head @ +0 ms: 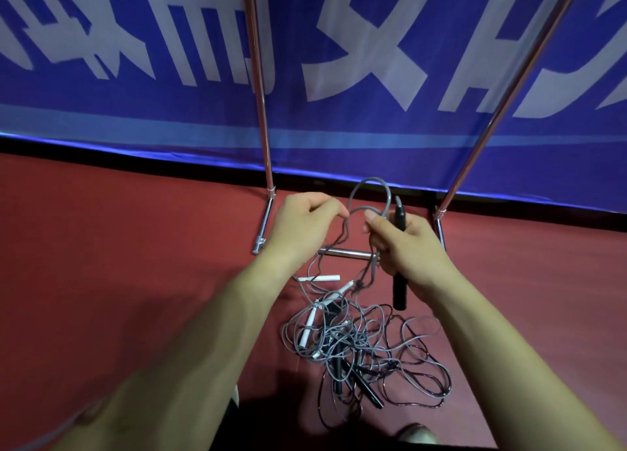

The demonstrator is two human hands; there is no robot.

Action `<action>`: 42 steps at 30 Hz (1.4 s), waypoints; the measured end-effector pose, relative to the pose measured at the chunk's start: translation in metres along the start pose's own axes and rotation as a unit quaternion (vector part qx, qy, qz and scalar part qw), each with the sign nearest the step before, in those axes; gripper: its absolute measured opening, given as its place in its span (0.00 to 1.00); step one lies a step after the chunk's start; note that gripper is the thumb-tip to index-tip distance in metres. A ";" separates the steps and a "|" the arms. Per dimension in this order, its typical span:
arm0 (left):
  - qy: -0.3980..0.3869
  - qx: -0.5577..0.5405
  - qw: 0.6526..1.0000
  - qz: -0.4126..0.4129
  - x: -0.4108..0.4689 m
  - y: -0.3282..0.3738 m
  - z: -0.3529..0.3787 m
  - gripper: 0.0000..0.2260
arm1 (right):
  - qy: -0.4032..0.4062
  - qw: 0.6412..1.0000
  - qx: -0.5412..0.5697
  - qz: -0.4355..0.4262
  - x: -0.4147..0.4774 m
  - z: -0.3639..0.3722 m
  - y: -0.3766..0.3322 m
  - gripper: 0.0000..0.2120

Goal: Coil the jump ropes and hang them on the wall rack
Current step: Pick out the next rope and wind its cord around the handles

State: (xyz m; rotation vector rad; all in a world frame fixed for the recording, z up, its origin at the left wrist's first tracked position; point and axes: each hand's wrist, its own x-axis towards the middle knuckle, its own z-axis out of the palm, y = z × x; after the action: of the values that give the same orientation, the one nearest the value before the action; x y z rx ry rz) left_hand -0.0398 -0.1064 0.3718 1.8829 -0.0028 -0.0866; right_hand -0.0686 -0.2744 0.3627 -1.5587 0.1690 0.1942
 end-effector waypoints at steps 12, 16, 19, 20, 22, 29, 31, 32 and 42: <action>-0.257 0.269 0.927 -0.040 -0.010 -0.026 0.005 0.12 | 0.033 0.995 0.092 0.035 0.001 -0.008 -0.015 0.13; -0.196 0.199 0.958 -0.060 -0.006 -0.024 0.001 0.14 | 0.102 0.987 -0.051 0.114 0.005 -0.014 -0.007 0.23; -0.122 0.027 0.986 -0.106 0.000 -0.020 0.002 0.14 | 0.111 0.980 -0.102 0.133 0.006 -0.020 -0.004 0.23; -0.108 -0.057 0.984 -0.132 0.001 -0.016 0.002 0.13 | 0.106 0.979 -0.112 0.132 0.006 -0.020 -0.005 0.24; -0.093 -0.197 0.958 -0.187 0.001 -0.006 0.001 0.12 | 0.095 0.975 -0.153 0.130 0.004 -0.020 -0.004 0.30; -0.076 -0.378 0.870 -0.308 0.001 0.003 -0.001 0.13 | 0.033 0.986 -0.105 0.123 0.000 -0.018 -0.004 0.21; -0.086 -0.412 0.849 -0.320 0.000 0.005 0.005 0.14 | -0.045 0.991 -0.013 0.129 -0.003 -0.010 -0.004 0.10; -0.083 -0.430 0.841 -0.319 -0.001 0.006 0.008 0.14 | -0.085 0.989 -0.002 0.121 -0.006 -0.003 -0.004 0.09; 0.004 -0.489 0.825 -0.283 0.001 0.009 0.017 0.10 | -0.207 0.970 -0.052 0.113 -0.015 0.012 0.001 0.12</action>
State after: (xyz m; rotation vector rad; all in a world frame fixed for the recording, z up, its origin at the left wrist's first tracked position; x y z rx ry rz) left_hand -0.0395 -0.1253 0.3753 0.7943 0.5197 -0.4069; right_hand -0.0841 -0.2630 0.3649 -1.5667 0.0061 0.7123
